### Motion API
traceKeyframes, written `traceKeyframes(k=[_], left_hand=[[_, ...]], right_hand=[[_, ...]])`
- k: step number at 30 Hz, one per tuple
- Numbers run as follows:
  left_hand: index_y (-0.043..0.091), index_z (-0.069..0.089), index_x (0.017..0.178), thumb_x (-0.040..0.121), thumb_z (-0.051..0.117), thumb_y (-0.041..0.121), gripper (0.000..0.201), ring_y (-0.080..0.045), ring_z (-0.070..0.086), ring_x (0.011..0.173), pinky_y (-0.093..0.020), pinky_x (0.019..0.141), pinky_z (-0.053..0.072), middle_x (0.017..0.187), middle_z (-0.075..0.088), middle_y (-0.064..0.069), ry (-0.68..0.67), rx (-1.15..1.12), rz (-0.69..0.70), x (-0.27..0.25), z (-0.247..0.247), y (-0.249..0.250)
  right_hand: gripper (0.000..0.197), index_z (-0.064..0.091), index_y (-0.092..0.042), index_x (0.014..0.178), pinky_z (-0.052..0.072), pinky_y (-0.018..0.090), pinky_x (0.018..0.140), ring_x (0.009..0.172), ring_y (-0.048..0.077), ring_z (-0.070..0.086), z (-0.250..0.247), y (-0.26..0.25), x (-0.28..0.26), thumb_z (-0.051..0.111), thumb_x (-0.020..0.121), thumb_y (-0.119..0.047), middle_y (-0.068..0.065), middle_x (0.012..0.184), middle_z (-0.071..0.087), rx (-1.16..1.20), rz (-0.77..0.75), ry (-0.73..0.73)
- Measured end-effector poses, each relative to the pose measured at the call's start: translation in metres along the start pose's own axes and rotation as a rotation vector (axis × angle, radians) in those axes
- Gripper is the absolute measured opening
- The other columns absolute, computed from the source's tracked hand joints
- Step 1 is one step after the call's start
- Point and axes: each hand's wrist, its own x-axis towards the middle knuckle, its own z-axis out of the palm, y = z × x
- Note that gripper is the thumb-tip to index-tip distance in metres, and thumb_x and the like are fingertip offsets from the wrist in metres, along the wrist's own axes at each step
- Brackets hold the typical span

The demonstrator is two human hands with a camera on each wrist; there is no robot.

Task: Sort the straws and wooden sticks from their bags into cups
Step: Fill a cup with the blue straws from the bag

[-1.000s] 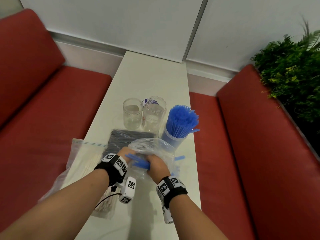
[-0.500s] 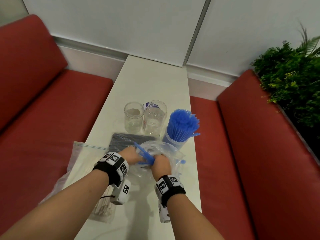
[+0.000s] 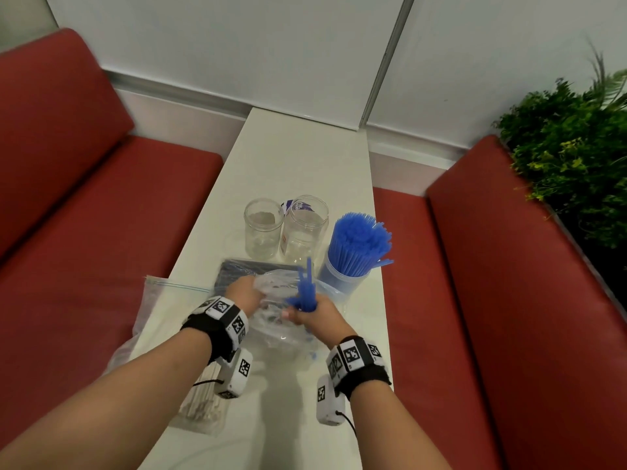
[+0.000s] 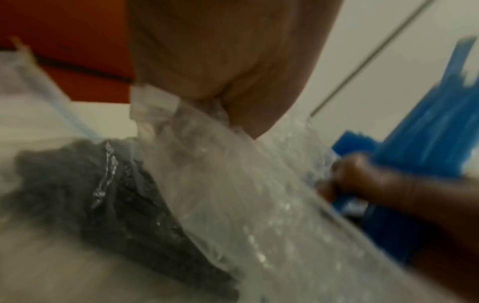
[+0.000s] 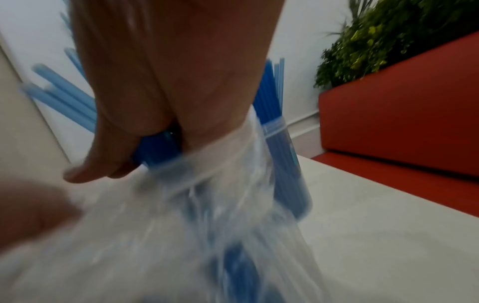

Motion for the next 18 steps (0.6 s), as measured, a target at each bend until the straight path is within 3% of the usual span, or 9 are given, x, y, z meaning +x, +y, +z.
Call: traceKeyframes(k=[3,5,7,11,14,18], left_hand=[[0.005,0.054,0.126,0.098,0.043,0.010,0.031,-0.035,0.059,0.116,-0.038,0.096,0.048,0.124,0.062,-0.019,0.014,0.200,0.017,-0.002,0.006,0.000],[0.005,0.044,0.132,0.096,0.044,0.007,0.036,-0.035,0.058,0.116,-0.038,0.092,0.046,0.125,0.060,-0.020,0.000,0.289,0.031,-0.003,0.010,0.001],[0.005,0.038,0.134,0.094,0.047,0.007,0.042,-0.035,0.058,0.116,-0.039,0.090,0.046,0.125,0.060,-0.021,-0.012,0.292,0.042,-0.002,0.011,0.002],[0.005,0.031,0.141,0.094,0.050,0.011,0.051,-0.037,0.056,0.120,-0.040,0.096,0.046,0.130,0.057,-0.022,-0.061,0.259,0.023,0.001,0.010,0.004],[0.005,0.025,0.146,0.096,0.046,0.012,0.055,-0.037,0.054,0.123,-0.041,0.099,0.046,0.134,0.054,-0.023,-0.101,0.260,0.015,-0.001,0.010,0.004],[0.007,0.031,0.144,0.094,0.052,0.015,0.055,-0.035,0.055,0.122,-0.038,0.098,0.046,0.133,0.055,-0.020,-0.117,0.202,0.062,-0.003,0.014,0.002]], right_hand=[[0.007,0.069,-0.015,0.092,0.057,0.041,0.093,0.084,0.020,0.067,-0.010,-0.028,-0.004,0.074,0.094,-0.011,0.004,0.088,0.070,0.109,-0.075,0.036],[0.008,0.071,-0.010,0.093,0.059,0.036,0.085,0.077,0.022,0.068,-0.018,-0.047,-0.005,0.067,0.100,-0.012,0.008,0.088,0.072,0.215,-0.141,0.112],[0.017,0.074,-0.004,0.100,0.060,0.025,0.074,0.071,0.015,0.069,-0.028,-0.066,-0.005,0.064,0.102,-0.018,0.006,0.089,0.075,0.220,-0.185,0.178],[0.025,0.079,-0.013,0.098,0.050,0.024,0.083,0.081,0.005,0.063,-0.039,-0.086,-0.003,0.064,0.102,-0.032,-0.001,0.099,0.077,0.028,-0.150,0.149],[0.027,0.078,-0.016,0.091,0.043,0.020,0.080,0.105,0.013,0.066,-0.038,-0.090,-0.001,0.062,0.103,-0.033,-0.001,0.108,0.074,-0.029,-0.106,0.106],[0.026,0.075,-0.009,0.097,0.049,0.032,0.094,0.103,0.015,0.067,-0.033,-0.096,-0.002,0.059,0.105,-0.027,0.002,0.103,0.075,0.033,-0.132,0.134]])
